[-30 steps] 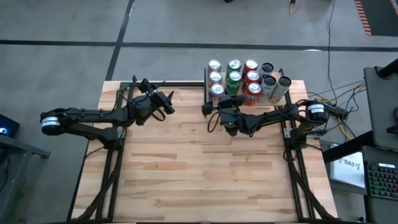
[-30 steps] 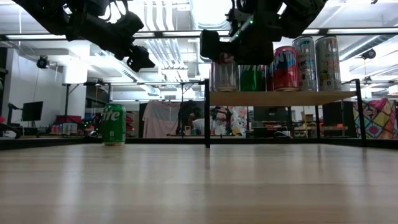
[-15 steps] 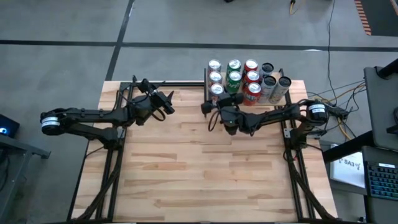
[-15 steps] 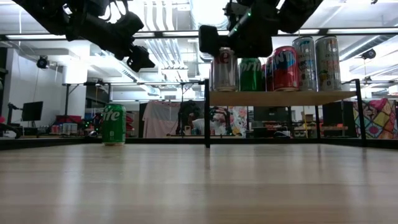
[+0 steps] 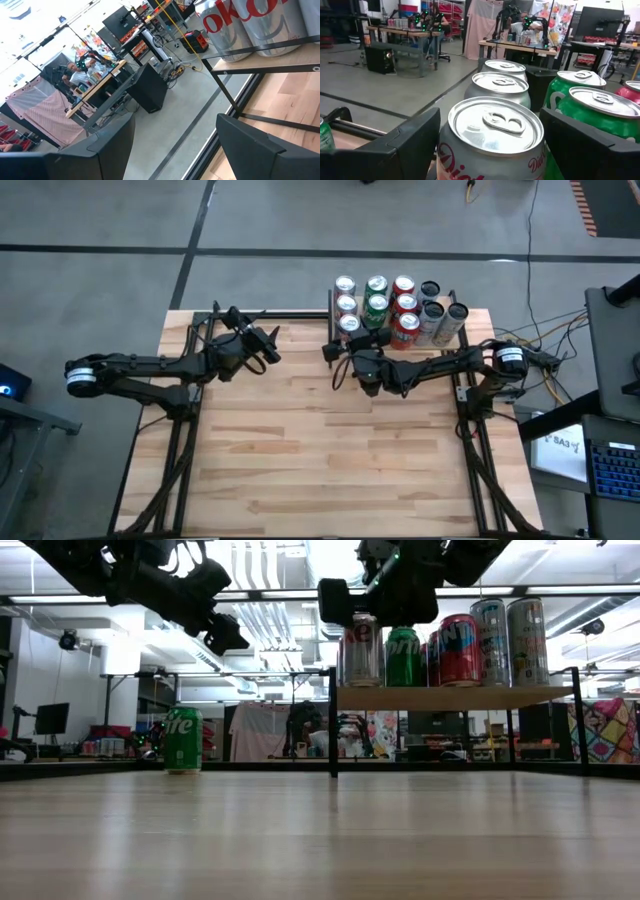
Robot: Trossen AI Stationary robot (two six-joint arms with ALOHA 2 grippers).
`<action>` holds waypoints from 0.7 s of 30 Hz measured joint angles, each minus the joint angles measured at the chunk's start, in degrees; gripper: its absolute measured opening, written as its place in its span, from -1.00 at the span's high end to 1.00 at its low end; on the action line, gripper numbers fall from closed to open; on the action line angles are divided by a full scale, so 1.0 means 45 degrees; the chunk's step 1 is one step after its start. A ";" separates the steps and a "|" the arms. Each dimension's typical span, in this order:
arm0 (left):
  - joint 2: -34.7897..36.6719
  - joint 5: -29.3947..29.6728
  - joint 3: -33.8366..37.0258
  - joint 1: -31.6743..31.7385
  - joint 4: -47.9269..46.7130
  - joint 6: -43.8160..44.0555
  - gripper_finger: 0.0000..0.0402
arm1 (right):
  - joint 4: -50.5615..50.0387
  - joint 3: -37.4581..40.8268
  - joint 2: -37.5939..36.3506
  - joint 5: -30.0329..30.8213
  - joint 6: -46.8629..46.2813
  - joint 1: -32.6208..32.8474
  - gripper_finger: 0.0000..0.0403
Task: Place canned beverage on shelf
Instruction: Put the silver soda can on the shelf aligned in front of the other silver soda can
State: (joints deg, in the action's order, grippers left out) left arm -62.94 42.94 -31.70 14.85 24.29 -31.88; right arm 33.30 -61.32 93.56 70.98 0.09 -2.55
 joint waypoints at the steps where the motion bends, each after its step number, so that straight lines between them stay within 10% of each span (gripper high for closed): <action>1: 0.0000 0.0000 0.0000 0.0000 0.0002 0.0000 -0.32 | 0.0000 0.0000 0.0014 0.0000 -0.0002 -0.0003 -0.62; 21: 0.0005 0.0000 0.0000 0.0000 0.0024 0.0000 -0.32 | -0.0010 0.0000 0.0057 -0.0227 -0.0011 -0.0469 -0.62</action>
State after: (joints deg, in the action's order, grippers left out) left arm -62.92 42.94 -31.70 14.85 24.40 -31.88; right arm 33.26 -61.32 93.82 69.96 0.04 -4.65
